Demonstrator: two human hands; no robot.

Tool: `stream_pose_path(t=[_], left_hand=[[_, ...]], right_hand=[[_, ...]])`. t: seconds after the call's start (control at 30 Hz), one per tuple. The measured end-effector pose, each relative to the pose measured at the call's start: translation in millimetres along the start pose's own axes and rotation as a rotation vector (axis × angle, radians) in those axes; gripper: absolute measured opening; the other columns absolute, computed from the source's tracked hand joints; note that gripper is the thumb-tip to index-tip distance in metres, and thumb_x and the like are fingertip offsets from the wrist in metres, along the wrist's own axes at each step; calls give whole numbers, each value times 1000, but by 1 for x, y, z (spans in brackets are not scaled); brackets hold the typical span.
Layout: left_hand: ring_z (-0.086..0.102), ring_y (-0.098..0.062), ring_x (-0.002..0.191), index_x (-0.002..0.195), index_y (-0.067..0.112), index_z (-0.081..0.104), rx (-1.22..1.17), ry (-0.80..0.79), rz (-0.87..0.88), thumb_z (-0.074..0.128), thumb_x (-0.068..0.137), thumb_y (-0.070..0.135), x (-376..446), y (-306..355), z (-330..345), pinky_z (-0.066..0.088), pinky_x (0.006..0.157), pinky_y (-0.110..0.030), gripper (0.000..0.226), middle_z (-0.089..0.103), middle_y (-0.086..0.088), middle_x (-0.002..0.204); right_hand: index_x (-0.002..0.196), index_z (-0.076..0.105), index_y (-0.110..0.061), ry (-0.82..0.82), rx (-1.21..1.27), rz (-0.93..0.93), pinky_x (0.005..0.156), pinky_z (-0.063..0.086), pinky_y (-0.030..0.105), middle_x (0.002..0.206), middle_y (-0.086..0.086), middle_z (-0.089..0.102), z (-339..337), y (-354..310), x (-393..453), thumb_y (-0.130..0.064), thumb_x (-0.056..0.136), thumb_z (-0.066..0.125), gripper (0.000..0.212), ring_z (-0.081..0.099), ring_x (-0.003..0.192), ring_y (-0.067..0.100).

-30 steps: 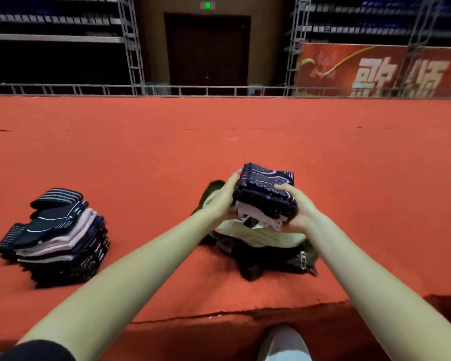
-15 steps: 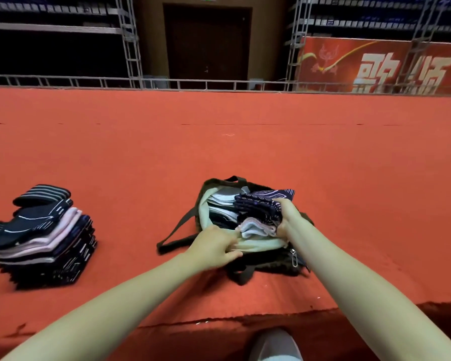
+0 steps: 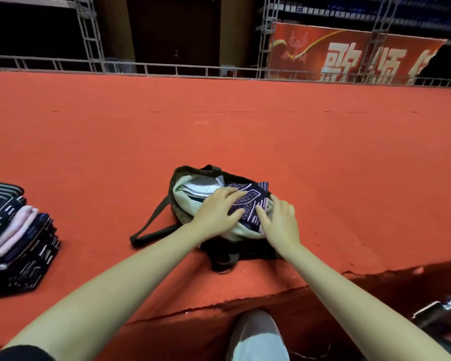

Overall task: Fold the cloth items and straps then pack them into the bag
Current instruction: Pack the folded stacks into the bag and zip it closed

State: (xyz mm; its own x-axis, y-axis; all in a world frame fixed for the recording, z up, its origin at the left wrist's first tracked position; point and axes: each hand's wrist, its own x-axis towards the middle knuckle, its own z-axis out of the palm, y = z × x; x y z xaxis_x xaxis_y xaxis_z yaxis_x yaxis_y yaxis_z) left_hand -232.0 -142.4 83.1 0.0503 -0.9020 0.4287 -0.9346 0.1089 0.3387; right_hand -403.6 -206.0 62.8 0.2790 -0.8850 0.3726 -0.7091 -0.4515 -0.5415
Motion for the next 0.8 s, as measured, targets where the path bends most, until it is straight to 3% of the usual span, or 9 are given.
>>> stream_pose_path(t=[0.07,0.13,0.27,0.37,0.43,0.6,0.7,0.8], left_hand=[[37,-17,133,138,28,46,46,-31,23,29,82,55,7,7,10,34,108,-41,65,46,0,141],[34,-19,137,139,29,45,59,-52,38,31,85,55,16,16,17,31,110,-42,62,42,0,146],[26,-21,141,144,41,31,88,-186,-22,42,93,51,30,25,27,27,112,-46,53,28,1,154],[32,-23,138,145,45,25,136,-240,-39,35,93,55,32,23,33,29,110,-47,53,26,1,155],[32,-22,138,145,46,24,148,-245,-39,34,94,56,30,23,36,29,110,-47,53,26,2,155],[29,-18,140,144,46,27,120,-250,-70,34,94,54,29,21,36,28,111,-46,51,28,4,154],[27,-17,141,144,43,29,116,-274,-77,36,94,51,26,23,35,26,112,-45,51,29,4,154],[25,-17,141,144,44,28,125,-281,-82,34,94,52,24,23,36,23,113,-45,51,27,4,154]], right_hand=[[138,43,-13,52,6,81,102,34,43,132,14,49,-2,6,-2,-49,92,48,58,35,128,31],[142,36,-10,27,76,217,105,31,43,138,17,43,1,12,-3,-50,93,46,64,32,131,33],[134,43,-7,-191,326,468,97,43,43,128,15,54,7,22,-1,-51,87,55,65,51,118,33],[124,51,-10,-241,393,473,83,50,37,113,9,63,1,28,3,-22,83,62,45,61,99,26],[124,54,-8,-253,497,483,77,50,32,108,9,65,-2,35,8,-7,79,60,45,63,92,23],[130,48,-15,-195,705,339,61,45,18,73,0,57,-17,34,8,-2,87,54,46,55,64,8],[132,43,-23,-48,769,158,64,42,6,69,-4,52,-32,23,7,-2,91,52,47,51,57,-5],[131,46,-24,-10,753,25,66,41,8,68,-6,49,-35,14,1,0,90,51,47,47,59,-3]])
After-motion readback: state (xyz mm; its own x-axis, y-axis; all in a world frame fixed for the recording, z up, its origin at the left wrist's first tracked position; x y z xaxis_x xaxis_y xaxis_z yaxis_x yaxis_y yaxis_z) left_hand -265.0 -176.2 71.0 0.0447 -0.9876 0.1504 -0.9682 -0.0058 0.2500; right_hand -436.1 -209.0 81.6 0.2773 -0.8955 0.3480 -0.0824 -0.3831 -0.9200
